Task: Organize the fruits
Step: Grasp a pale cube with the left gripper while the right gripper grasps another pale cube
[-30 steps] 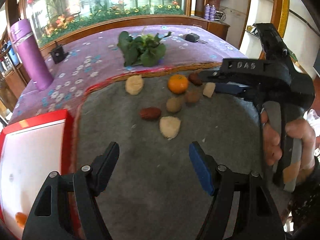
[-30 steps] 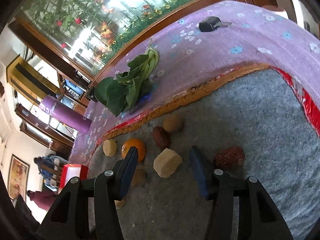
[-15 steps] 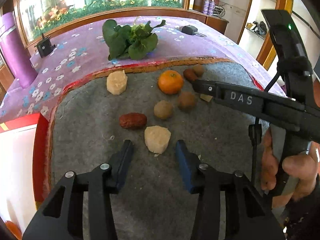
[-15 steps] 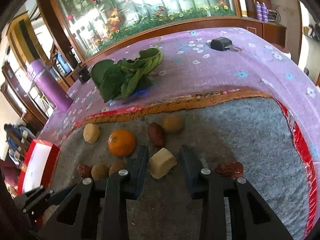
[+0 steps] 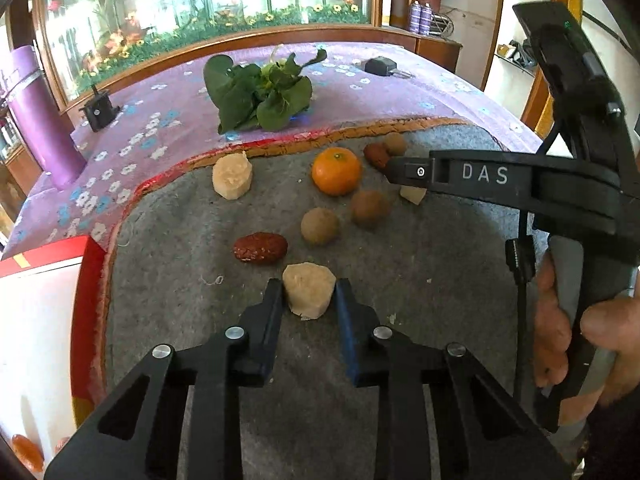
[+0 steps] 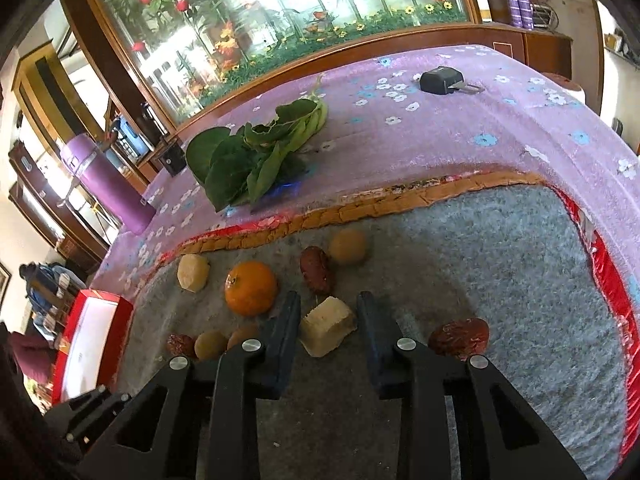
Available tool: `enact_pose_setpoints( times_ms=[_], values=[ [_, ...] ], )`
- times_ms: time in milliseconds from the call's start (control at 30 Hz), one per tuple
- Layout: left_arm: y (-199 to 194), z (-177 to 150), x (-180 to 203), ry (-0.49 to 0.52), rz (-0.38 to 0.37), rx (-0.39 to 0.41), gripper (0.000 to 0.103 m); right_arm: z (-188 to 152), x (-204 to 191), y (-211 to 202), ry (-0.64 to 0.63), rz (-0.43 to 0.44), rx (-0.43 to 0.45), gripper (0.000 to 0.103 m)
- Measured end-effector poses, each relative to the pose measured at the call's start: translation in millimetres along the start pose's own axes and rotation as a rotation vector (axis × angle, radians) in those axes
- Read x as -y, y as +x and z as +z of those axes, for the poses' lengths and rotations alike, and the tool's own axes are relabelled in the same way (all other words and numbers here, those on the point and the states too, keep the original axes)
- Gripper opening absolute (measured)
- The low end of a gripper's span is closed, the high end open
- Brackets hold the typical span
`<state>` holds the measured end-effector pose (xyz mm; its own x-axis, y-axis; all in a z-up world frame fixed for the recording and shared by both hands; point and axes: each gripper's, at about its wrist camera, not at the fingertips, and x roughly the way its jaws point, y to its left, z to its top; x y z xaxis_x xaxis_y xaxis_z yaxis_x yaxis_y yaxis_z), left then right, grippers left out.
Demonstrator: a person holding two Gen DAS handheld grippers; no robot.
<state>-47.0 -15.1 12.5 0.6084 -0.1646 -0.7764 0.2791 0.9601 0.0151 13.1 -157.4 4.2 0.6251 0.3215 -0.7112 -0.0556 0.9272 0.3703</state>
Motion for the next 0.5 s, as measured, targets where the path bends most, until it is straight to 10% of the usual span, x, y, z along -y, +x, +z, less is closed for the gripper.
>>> enact_pose_setpoints(
  times_ms=[500],
  values=[
    [-95.2, -24.4, -55.0, -0.137, 0.076, 0.162, 0.023, 7.3, 21.7, -17.4, 0.108, 0.053, 0.087, 0.030]
  ],
)
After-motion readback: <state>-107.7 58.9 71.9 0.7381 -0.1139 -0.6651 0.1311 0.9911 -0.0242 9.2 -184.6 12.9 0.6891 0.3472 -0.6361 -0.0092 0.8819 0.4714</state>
